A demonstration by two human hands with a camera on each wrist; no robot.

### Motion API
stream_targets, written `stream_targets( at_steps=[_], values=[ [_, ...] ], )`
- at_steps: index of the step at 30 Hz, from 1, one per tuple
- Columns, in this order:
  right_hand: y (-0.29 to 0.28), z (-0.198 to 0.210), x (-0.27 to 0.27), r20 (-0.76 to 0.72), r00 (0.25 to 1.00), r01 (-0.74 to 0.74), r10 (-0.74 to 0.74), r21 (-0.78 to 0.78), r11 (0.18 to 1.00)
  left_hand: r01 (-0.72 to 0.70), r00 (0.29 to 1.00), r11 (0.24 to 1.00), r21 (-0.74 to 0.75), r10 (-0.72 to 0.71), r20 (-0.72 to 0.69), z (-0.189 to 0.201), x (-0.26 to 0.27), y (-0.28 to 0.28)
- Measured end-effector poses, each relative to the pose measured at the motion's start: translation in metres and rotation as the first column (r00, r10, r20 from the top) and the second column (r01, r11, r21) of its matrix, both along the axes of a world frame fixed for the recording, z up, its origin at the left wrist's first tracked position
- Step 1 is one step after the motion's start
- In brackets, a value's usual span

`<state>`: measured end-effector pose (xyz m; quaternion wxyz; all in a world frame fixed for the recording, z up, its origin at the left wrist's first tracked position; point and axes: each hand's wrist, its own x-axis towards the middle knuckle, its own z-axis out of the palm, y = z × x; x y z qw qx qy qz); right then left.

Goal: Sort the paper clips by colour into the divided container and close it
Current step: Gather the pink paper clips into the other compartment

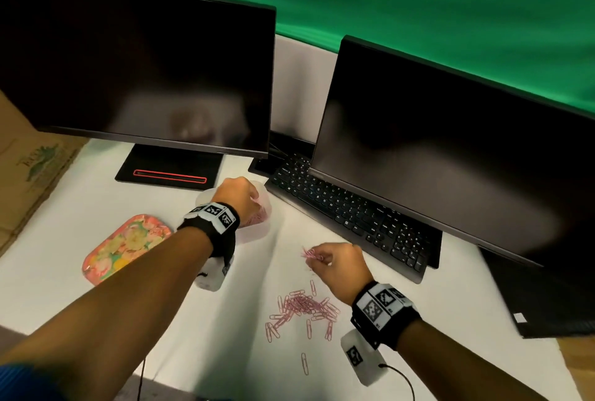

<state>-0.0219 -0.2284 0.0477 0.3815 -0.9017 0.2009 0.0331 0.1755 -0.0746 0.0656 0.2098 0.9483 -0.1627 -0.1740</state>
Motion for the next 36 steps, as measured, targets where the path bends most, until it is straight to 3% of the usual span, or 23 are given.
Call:
stream_targets(
  at_steps=[5,9,13,17,22,26,28,29,30,31,32,34,36],
  values=[
    [0.016,0.034,0.064,0.134,0.991,-0.021,0.012,0.061,0.998,-0.054,0.998,0.996,-0.075,0.055,0.008,-0.005,-0.001,0.012],
    [0.033,0.033,0.12,0.157,0.988,0.001,-0.016,0.096,0.995,-0.022,0.997,0.984,-0.177,0.034,0.066,0.005,-0.027,0.038],
    [0.047,0.019,0.156,0.076,0.997,-0.017,0.013,0.053,0.998,0.025,0.999,0.986,-0.166,-0.021,0.028,-0.005,-0.064,0.063],
    [0.049,0.007,0.165,-0.028,0.999,-0.044,0.045,0.017,0.999,0.134,0.983,0.988,-0.073,-0.142,-0.113,-0.024,-0.087,0.072],
    [0.022,0.009,0.115,-0.02,0.997,-0.078,0.077,-0.035,0.996,0.392,0.884,0.913,0.112,-0.341,-0.32,-0.046,-0.112,0.073],
    [-0.008,-0.016,0.026,-0.255,0.943,-0.261,0.215,-0.163,0.951,0.522,0.808,0.836,0.172,-0.419,-0.414,-0.063,-0.137,0.069],
    [-0.005,-0.02,-0.019,-0.487,0.81,-0.435,0.325,-0.128,0.892,0.558,0.784,0.812,0.168,-0.45,-0.429,-0.069,-0.142,0.063],
    [-0.004,-0.03,-0.035,-0.523,0.755,-0.55,0.396,-0.174,0.817,0.573,0.773,0.804,0.161,-0.464,-0.433,-0.07,-0.143,0.059],
    [0.003,-0.033,-0.054,-0.601,0.662,-0.6,0.448,-0.066,0.798,0.59,0.762,0.792,0.158,-0.481,-0.433,-0.071,-0.143,0.053],
    [0.014,-0.034,-0.07,-0.63,0.59,-0.63,0.505,0.033,0.776,0.607,0.754,0.779,0.156,-0.503,-0.424,-0.072,-0.142,0.047],
    [0.022,-0.038,-0.081,-0.566,0.565,-0.679,0.6,0.094,0.728,0.625,0.744,0.765,0.153,-0.525,-0.414,-0.072,-0.143,0.04],
    [0.04,-0.045,-0.089,-0.468,0.592,-0.65,0.656,0.204,0.732,0.643,0.732,0.755,0.128,-0.558,-0.39,-0.073,-0.141,0.029],
    [0.05,-0.051,-0.085,-0.428,0.66,-0.567,0.617,0.254,0.783,0.646,0.728,0.759,0.085,-0.579,-0.368,-0.075,-0.14,0.019]
  ],
)
